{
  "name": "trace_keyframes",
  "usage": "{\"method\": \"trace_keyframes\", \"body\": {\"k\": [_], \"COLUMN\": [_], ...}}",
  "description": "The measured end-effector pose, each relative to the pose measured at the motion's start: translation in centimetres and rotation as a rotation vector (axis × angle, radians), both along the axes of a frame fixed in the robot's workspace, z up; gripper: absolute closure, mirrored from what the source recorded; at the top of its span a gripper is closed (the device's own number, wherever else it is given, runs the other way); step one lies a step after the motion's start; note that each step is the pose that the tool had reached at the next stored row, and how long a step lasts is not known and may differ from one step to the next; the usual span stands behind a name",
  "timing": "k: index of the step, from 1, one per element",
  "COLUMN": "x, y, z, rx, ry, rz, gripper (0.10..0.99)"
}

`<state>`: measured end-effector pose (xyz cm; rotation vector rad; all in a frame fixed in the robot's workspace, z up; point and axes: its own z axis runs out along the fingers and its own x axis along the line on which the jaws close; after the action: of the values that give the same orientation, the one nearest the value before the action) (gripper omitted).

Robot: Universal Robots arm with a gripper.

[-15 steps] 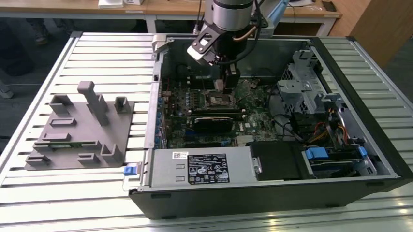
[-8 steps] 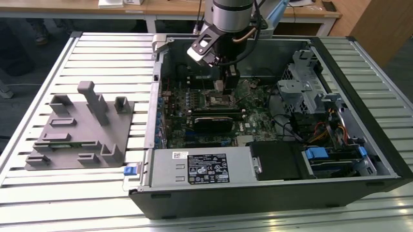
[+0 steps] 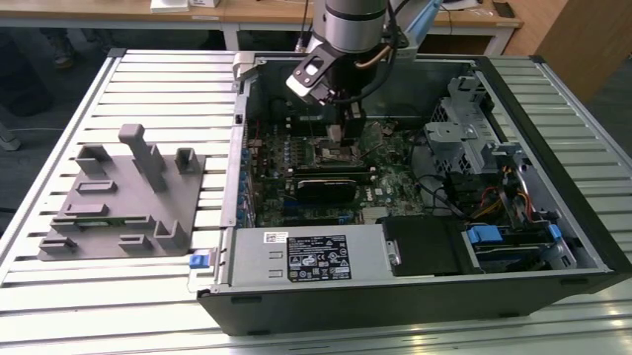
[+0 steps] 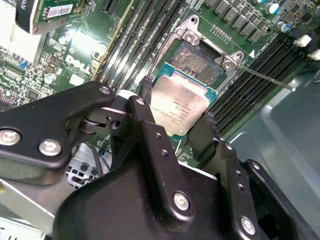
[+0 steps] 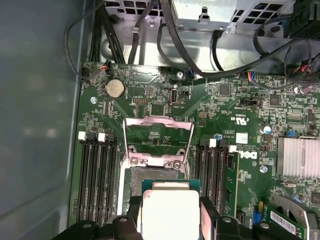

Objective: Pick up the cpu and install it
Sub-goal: 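Place the cpu into insertion slot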

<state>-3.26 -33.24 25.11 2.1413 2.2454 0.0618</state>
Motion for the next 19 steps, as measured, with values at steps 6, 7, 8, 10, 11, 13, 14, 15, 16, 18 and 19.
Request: {"method": "trace_keyframes", "body": {"k": [6,7,8,10,11,13,14,15,16,18,19], "x": [0.01,0.01,0.01,0.01,0.0,0.0,0.01,0.01,0.01,0.01,0.01], "y": [0.22,0.23,0.23,0.23,0.23,0.23,0.23,0.23,0.23,0.23,0.23], "z": [-0.57,-0.62,-0.66,-0.75,-0.8,-0.91,-0.96,-1.02,-1.08,-1.19,-1.24], "rx": [0.0,0.0,0.0,0.0,0.0,0.0,0.0,0.0,0.0,0.001,0.0], "ry": [-0.0001,0.0,0.0,0.0,0.0,0.0001,0.0,0.0,0.0,0.0,0.0], "rz": [-0.017,-0.017,-0.017,-0.017,-0.017,-0.017,-0.017,-0.017,-0.017,-0.017,-0.017], "gripper": [0.545,0.545,0.545,0.545,0.545,0.545,0.545,0.545,0.545,0.545,0.545]}}
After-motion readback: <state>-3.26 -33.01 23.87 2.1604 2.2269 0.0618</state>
